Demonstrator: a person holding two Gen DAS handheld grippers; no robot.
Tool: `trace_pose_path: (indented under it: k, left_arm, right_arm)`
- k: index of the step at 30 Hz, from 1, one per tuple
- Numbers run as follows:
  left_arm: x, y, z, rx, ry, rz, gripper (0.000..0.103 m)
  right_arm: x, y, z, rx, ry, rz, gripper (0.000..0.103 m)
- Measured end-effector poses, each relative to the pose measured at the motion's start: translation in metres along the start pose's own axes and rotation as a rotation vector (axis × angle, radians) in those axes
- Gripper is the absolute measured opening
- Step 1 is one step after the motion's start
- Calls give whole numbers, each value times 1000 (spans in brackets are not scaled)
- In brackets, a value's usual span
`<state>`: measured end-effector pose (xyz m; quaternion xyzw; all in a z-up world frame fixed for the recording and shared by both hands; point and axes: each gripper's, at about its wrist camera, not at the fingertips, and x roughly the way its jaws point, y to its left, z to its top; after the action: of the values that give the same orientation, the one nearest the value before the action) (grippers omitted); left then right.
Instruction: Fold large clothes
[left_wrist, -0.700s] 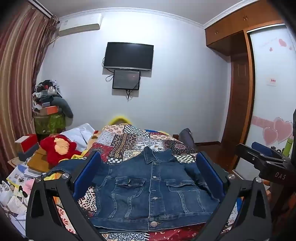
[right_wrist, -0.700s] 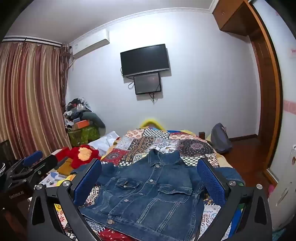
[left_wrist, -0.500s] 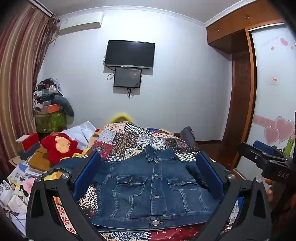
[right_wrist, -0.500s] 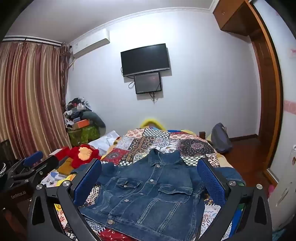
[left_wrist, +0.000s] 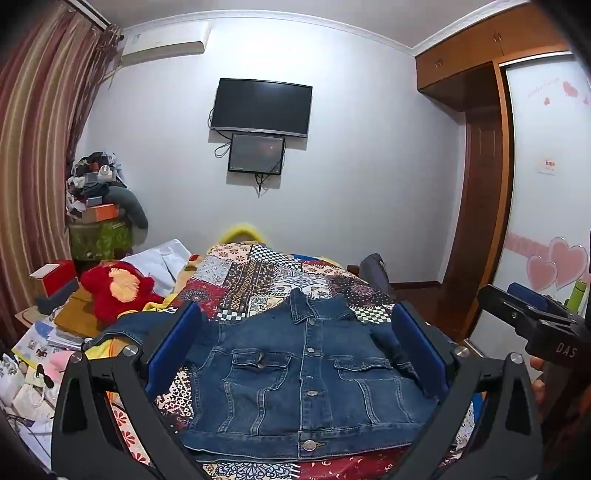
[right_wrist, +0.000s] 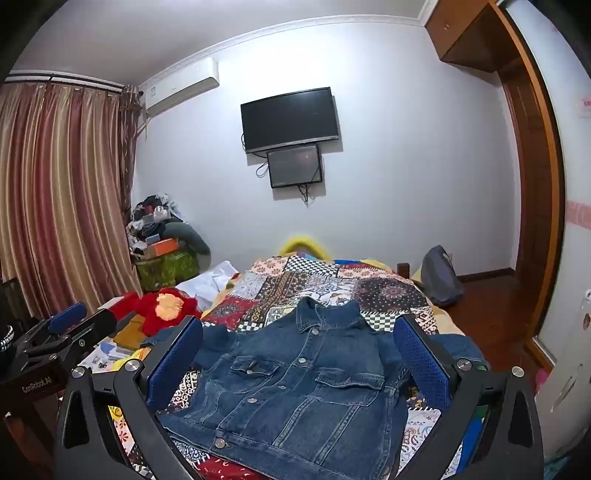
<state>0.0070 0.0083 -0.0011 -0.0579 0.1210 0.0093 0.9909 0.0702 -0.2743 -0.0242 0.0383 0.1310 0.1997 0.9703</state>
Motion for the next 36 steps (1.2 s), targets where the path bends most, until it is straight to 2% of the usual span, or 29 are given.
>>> trace_pose_path:
  k: [36]
  left_arm:
    - [1, -2, -1, -6, 2, -5, 103]
  right_arm:
    - [1, -1, 1, -6, -3, -1, 103]
